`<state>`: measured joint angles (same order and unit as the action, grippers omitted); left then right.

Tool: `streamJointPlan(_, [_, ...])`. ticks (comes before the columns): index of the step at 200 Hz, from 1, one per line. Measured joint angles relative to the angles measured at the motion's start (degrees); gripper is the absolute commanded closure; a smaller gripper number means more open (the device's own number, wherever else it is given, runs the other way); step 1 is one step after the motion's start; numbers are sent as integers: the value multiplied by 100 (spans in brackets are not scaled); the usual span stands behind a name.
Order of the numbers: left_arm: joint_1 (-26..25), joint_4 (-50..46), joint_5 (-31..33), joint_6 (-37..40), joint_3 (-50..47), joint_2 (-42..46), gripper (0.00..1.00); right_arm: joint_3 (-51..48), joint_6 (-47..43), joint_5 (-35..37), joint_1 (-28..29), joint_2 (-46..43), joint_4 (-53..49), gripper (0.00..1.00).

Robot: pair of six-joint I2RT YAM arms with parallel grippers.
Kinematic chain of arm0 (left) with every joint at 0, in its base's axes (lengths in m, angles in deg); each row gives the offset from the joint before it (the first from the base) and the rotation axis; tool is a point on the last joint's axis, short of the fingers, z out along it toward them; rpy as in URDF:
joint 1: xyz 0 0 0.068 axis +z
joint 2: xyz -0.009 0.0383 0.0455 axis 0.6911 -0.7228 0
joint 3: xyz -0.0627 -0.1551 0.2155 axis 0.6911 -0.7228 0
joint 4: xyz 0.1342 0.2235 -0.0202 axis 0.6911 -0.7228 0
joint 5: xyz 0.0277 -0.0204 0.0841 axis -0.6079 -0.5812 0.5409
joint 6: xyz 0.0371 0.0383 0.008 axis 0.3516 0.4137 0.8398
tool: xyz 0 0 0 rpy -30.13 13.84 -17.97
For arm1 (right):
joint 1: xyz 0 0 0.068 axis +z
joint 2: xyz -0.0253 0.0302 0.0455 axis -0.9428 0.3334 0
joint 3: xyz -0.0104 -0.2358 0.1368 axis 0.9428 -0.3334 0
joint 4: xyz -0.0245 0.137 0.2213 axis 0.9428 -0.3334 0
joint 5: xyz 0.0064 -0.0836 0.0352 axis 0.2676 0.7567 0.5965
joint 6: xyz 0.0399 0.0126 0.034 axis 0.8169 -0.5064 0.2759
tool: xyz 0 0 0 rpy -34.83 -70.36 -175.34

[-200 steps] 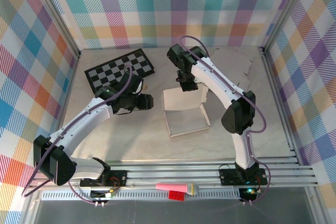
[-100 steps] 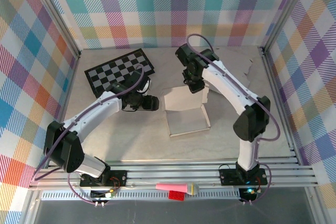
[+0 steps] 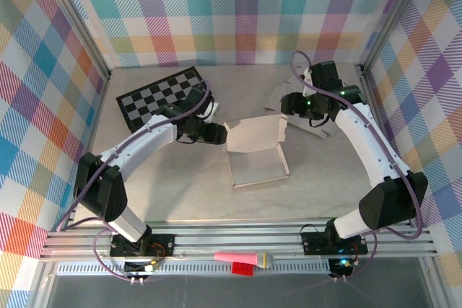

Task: Fold the paper box

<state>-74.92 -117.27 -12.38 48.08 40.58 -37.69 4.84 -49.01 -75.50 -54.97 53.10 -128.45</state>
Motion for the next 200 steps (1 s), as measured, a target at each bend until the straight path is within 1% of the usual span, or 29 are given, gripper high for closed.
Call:
streamJointPlan(18, [0, 0, -31, 24, 101, -208, 45, -227, -658, -234, -107, 57, 2, 42])
streamJointPlan(36, [0, -2, -31, 39, 188, -352, 48, -232, -1180, -380, -142, 264, 22, 42])
streamJointPlan(81, [0, 0, -33, 127, 378, -437, 58, -216, -2055, -544, -140, 811, 26, 43])
streamJointPlan(100, [0, -2, -35, 142, 402, -439, 59, -98, -2260, -562, -140, 1016, 11, 43])
streamJointPlan(136, [-13, -17, -42, 142, 420, -450, 60, -4, -2470, -660, -140, 1187, 11, 49])
streamJointPlan(155, [-15, -24, -39, 142, 455, -472, 63, -2, -2531, -732, -140, 1215, 11, 53])
streamJointPlan(172, [-17, -24, -33, 144, 474, -496, 65, -2, -2540, -769, -140, 1252, 11, 60])
streamJointPlan(200, [-37, -35, -20, 144, 503, -577, 68, -2, -2551, -815, -140, 1266, 9, 63])
